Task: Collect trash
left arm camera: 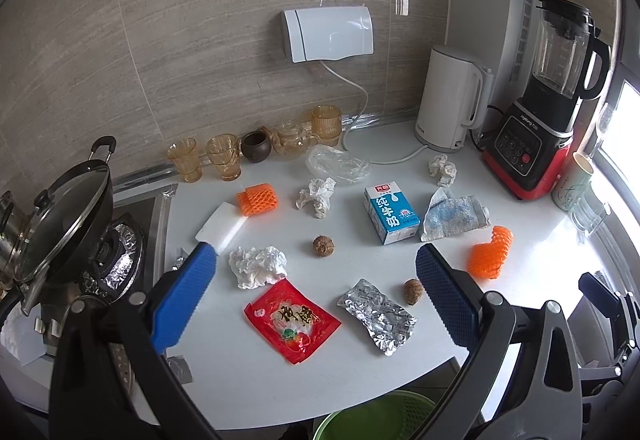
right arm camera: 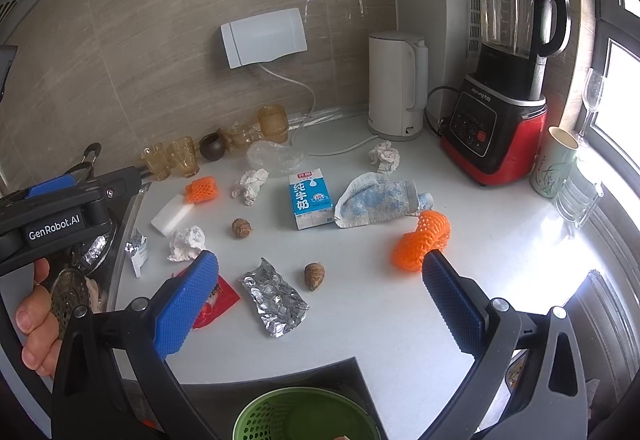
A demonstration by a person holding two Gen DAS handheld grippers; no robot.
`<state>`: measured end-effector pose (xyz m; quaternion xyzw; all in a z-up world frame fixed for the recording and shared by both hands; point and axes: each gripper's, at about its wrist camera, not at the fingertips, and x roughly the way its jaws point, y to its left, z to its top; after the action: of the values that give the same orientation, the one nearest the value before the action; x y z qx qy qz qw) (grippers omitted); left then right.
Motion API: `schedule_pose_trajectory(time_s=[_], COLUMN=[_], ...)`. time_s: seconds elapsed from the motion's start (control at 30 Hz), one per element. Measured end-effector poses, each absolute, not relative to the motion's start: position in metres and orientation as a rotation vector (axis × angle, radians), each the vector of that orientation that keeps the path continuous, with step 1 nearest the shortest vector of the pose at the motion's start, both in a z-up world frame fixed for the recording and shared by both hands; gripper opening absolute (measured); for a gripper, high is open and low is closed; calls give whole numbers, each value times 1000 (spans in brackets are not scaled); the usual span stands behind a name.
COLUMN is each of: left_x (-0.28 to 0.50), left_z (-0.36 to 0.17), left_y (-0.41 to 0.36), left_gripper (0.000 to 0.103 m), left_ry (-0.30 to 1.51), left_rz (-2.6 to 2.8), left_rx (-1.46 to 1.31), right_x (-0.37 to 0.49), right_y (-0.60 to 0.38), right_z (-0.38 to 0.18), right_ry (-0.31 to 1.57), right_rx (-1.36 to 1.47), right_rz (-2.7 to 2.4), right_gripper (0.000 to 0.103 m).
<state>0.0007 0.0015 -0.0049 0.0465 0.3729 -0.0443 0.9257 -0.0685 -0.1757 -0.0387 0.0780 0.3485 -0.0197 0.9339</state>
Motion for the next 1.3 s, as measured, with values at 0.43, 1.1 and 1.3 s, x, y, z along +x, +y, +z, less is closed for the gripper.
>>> schedule_pose_trajectory(time_s=[0.43, 1.1, 1.3], left_x=[2, 2, 3], left_z=[-6, -10, -11], left_y=[-3, -4, -2], left_gripper=[96, 96, 96], left_ry=[770, 776, 781], left_rz=[-92, -95, -94], left_rx=[98, 93, 88], right_x=[-67, -68, -68], right_y=[-176, -175, -172], right_z=[-42, -44, -46], right_ry=[717, 721, 725], right_rx=[157, 158, 157], right_rz=[-40, -39, -33], right_gripper=[101, 101, 101])
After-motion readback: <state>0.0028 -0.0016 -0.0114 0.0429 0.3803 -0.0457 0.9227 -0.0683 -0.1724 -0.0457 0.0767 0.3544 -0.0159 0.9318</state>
